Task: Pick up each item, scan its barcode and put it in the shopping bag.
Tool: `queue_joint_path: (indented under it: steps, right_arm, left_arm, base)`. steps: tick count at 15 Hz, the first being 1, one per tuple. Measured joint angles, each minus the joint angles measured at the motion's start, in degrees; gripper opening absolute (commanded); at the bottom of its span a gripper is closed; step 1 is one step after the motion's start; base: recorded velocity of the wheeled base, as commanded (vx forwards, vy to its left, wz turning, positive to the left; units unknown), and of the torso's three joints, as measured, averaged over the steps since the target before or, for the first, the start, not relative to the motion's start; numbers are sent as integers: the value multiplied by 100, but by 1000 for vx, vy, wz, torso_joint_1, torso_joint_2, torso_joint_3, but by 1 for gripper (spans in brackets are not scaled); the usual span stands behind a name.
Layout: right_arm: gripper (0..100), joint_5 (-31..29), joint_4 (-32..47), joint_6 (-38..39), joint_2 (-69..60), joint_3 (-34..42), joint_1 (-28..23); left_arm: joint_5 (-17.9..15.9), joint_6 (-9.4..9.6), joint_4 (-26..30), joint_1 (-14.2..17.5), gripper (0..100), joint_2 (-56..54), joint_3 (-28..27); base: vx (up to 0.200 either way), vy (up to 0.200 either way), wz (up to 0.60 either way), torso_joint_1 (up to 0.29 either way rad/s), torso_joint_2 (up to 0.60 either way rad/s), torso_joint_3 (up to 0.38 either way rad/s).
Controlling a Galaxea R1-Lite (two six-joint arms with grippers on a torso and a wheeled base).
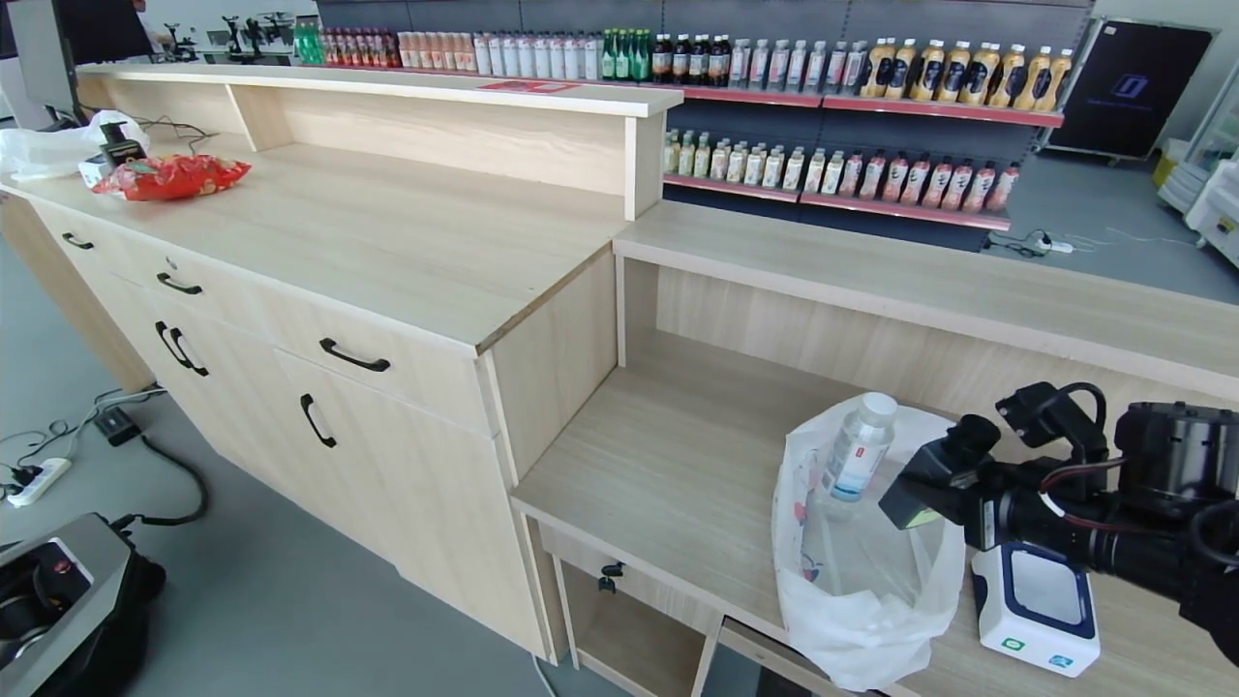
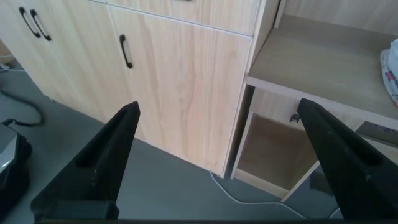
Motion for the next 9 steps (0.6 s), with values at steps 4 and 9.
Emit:
queue_joint_path:
  steps: [4,9]
  right_arm:
    - [0,20,-117,-213,545,161,155]
    - [0,26,-173,-290,951,260,150]
  left_arm:
    - [2,-1,0,-2,100,0,0]
    - [0,-1,0,0,100,0,0]
  base:
    - [0,0,0,0,0,0]
    - [0,0,0,0,0,0]
